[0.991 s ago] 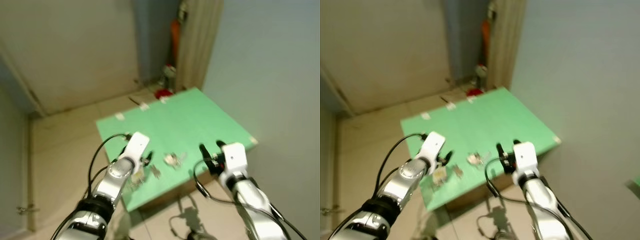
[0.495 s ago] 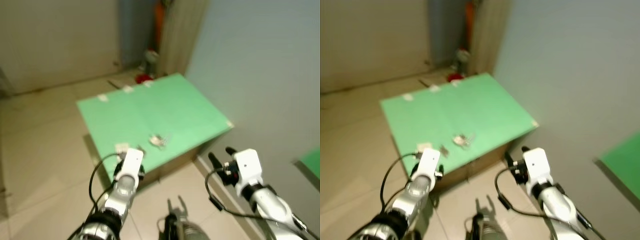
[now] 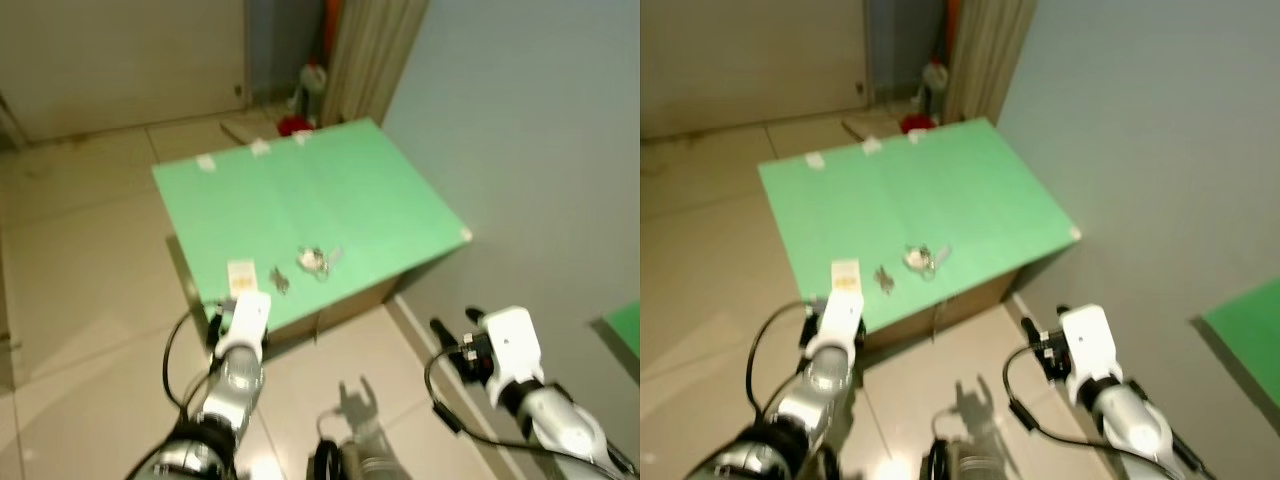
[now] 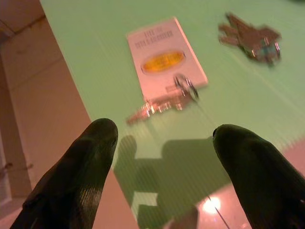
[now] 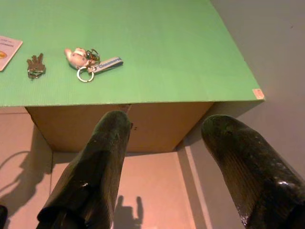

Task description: Hang keys on a hook

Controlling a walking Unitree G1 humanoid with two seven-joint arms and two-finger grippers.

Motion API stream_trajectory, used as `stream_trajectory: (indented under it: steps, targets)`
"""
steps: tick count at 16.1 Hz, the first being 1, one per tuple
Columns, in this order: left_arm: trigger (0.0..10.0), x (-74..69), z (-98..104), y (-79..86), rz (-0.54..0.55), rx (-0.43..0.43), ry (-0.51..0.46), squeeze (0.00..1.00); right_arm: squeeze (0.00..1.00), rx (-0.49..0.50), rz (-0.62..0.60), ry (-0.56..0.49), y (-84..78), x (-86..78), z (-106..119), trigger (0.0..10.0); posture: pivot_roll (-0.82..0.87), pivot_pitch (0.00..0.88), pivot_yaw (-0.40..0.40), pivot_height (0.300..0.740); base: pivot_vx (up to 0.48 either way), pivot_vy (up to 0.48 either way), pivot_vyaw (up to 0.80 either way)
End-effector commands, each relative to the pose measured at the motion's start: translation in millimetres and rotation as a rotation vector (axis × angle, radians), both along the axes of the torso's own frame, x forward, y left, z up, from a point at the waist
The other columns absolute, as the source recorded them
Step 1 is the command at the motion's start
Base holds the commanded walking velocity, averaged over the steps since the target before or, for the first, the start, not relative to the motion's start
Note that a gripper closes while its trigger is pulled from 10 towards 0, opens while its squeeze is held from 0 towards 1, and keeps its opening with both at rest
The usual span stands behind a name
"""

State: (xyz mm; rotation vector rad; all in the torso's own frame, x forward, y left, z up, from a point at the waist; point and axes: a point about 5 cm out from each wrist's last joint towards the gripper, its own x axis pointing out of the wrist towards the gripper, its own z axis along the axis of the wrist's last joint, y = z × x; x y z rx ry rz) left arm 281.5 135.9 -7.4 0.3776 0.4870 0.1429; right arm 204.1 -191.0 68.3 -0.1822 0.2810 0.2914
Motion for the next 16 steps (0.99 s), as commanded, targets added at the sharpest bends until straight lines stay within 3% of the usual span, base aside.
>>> stream_trajectory:
  steps: [1,6,11,16]
  targets:
    - [10.0,2.8,4.3,-2.3,0.013,-0.01,-0.035,0.0,0.0,0.009,0.0,0.016,0.8,-2.2,-1.9,10.0,-0.26,0.16,-0.151,0.74,0.0,0.0,0.0]
    - [10.0,9.4,7.9,0.5,0.013,-0.015,-0.05,0.0,0.0,0.005,-0.008,0.046,-2.3,-15.0,-4.2,10.0,-0.29,0.192,-0.162,0.74,0.0,0.0,0.0]
    - [10.0,18.3,14.2,-9.4,-0.036,-0.046,-0.069,0.0,0.0,-0.013,-0.015,0.082,-7.1,-34.7,-3.6,10.0,-0.34,0.215,-0.185,0.74,0.0,0.0,0.0]
    - [10.0,17.0,9.7,-10.4,0.012,-0.081,-0.029,0.0,0.0,-0.035,-0.031,0.118,-15.2,-53.7,1.0,10.0,-0.39,0.238,-0.206,0.74,0.0,0.0,0.0]
